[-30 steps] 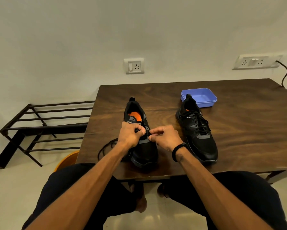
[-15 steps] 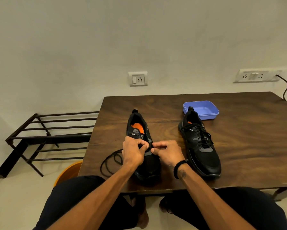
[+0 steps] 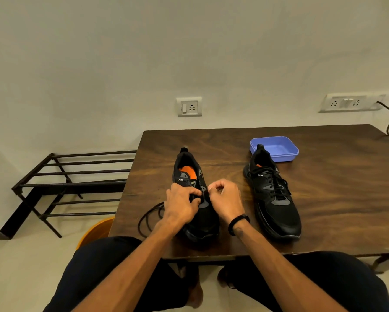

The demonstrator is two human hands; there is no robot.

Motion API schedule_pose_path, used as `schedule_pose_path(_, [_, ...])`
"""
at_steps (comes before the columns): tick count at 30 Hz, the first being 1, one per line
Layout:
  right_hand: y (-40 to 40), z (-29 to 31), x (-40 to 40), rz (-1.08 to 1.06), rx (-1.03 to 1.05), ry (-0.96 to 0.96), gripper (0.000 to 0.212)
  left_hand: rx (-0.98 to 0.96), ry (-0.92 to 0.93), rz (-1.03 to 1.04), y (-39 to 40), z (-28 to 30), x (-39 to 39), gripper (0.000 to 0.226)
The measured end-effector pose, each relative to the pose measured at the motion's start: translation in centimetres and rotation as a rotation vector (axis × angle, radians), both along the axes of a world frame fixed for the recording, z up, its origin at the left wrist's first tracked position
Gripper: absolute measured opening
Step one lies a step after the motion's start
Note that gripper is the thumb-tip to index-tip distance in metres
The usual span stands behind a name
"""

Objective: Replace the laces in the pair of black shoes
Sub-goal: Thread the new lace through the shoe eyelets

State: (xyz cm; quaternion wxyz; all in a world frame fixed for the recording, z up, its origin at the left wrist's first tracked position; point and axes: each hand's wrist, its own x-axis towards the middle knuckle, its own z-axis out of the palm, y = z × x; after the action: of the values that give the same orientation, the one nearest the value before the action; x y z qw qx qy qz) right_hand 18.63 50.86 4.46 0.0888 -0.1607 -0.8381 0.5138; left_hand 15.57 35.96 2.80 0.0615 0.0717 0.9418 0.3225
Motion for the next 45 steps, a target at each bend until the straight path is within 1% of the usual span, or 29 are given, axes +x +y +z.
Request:
schedule_pose_path(2, [0.4, 1.6, -0.1, -0.080, -0.328, 0.056, 0.013, -0.037, -0.007, 0.013, -0.1, 1.4, 0.7, 0.034])
schedule_pose_path(4, [1.6, 4.6, -0.3, -0.124, -0.756, 0.170, 0.012, 0.057, -0.081, 0.038, -0.4, 2.4, 0.6, 0.047])
schedule_pose_path(5, [2.6, 6.0, -0.4, -0.127, -0.912, 0.244, 0.011, 0.109, -0.134, 0.032, -0.6, 3.1, 0.5, 0.048])
schedule_pose_path(6, [3.8, 7.4, -0.4, -0.128, -1.004, 0.306, 0.010, 0.120, -0.186, 0.006, -0.9, 3.6, 0.4, 0.044])
schedule_pose_path(7, [5.1, 8.3, -0.5, -0.120, -1.012, 0.343, 0.009, 0.071, -0.222, -0.044, -1.4, 4.2, 0.2, 0.034])
schedule_pose_path(8, [6.3, 9.1, -0.4, -0.098, -0.935, 0.352, 0.007, -0.019, -0.229, -0.110, -1.7, 4.7, -0.2, 0.024])
schedule_pose_path(9, [7.1, 9.2, -0.1, -0.067, -0.777, 0.321, 0.007, -0.098, -0.229, -0.166, -2.0, 5.1, -0.5, 0.021])
schedule_pose_path(11, [7.5, 8.5, 0.2, 0.027, -0.310, 0.176, 0.008, -0.212, -0.246, -0.245, -3.0, 5.7, -1.4, 0.019])
schedule_pose_path(13, [6.4, 6.6, 0.3, 0.170, 0.126, 0.010, 0.006, -0.232, -0.335, -0.291, -4.3, 5.6, -2.4, 0.010])
schedule_pose_path(14, [5.6, 5.5, 0.4, 0.252, 0.280, -0.094, 0.011, -0.212, -0.390, -0.305, -5.0, 5.3, -2.8, 0.011])
schedule_pose_path(16, [4.0, 3.8, 0.3, 0.344, 0.455, -0.220, 0.020, -0.127, -0.504, -0.311, -5.9, 5.0, -3.0, 0.019])
schedule_pose_path(17, [3.5, 3.4, 0.1, 0.346, 0.504, -0.245, 0.011, -0.092, -0.561, -0.322, -6.1, 5.1, -2.7, 0.022])
schedule_pose_path(18, [3.3, 3.3, 0.0, 0.348, 0.524, -0.254, 0.008, -0.080, -0.599, -0.333, -6.2, 5.1, -2.5, 0.027])
schedule_pose_path(19, [3.3, 3.5, -0.3, 0.349, 0.534, -0.263, 0.017, -0.074, -0.617, -0.337, -6.6, 5.0, -2.4, 0.030])
schedule_pose_path(21, [4.0, 4.5, -0.4, 0.367, 0.449, -0.226, 0.019, -0.061, -0.590, -0.345, -7.2, 4.8, -2.6, 0.030])
schedule_pose_path(24, [5.2, 6.8, -0.1, 0.325, 0.214, -0.019, 0.013, 0.020, -0.501, -0.309, -8.4, 4.6, -3.1, 0.032])
schedule_pose_path(26, [5.3, 7.6, 0.4, 0.271, -0.062, 0.117, 0.018, 0.033, -0.490, -0.312, -8.7, 4.7, -3.2, 0.044])
schedule_pose_path(28, [5.3, 8.0, 0.7, 0.230, -0.463, 0.168, 0.021, -0.011, -0.490, -0.343, -8.5, 4.5, -3.2, 0.055])
schedule_pose_path(30, [5.7, 9.0, 0.7, 0.195, -0.785, 0.214, 0.022, -0.061, -0.509, -0.392, -8.0, 4.3, -3.0, 0.056])
schedule_pose_path(32, [6.3, 10.0, 0.8, 0.183, -0.950, 0.252, 0.027, -0.050, -0.524, -0.405, -7.6, 4.0, -3.0, 0.053])
schedule_pose_path(33, [6.6, 10.1, 0.9, 0.173, -0.897, 0.242, 0.031, -0.032, -0.523, -0.397, -7.4, 3.9, -3.0, 0.052])
schedule_pose_path(34, [6.5, 10.1, 1.2, 0.163, -0.717, 0.214, 0.034, -0.019, -0.515, -0.390, -7.2, 4.1, -3.1, 0.050])
schedule_pose_path(36, [6.2, 8.9, 1.6, 0.181, -0.070, 0.122, 0.029, 0.008, -0.494, -0.379, -7.0, 4.2, -3.1, 0.042])
schedule_pose_path(37, [6.0, 7.8, 1.5, 0.239, 0.222, 0.052, 0.026, 0.026, -0.489, -0.379, -6.8, 4.3, -3.0, 0.037])
schedule_pose_path(38, [5.6, 6.9, 1.5, 0.312, 0.418, -0.051, 0.027, 0.049, -0.480, -0.381, -6.7, 4.4, -3.0, 0.033])
schedule_pose_path(39, [5.1, 6.0, 1.4, 0.375, 0.517, -0.141, 0.035, 0.084, -0.461, -0.384, -6.6, 4.6, -2.9, 0.030])
schedule_pose_path(40, [4.5, 5.3, 1.3, 0.411, 0.540, -0.198, 0.040, 0.127, -0.439, -0.381, -6.5, 4.8, -2.8, 0.026])
schedule_pose_path(42, [3.5, 4.5, 0.9, 0.408, 0.537, -0.209, 0.038, 0.222, -0.409, -0.381, -6.2, 5.1, -2.8, 0.024])
schedule_pose_path(45, [3.0, 3.6, 0.2, 0.378, 0.610, -0.203, 0.031, 0.335, -0.404, -0.364, -6.1, 5.5, -2.5, 0.026])
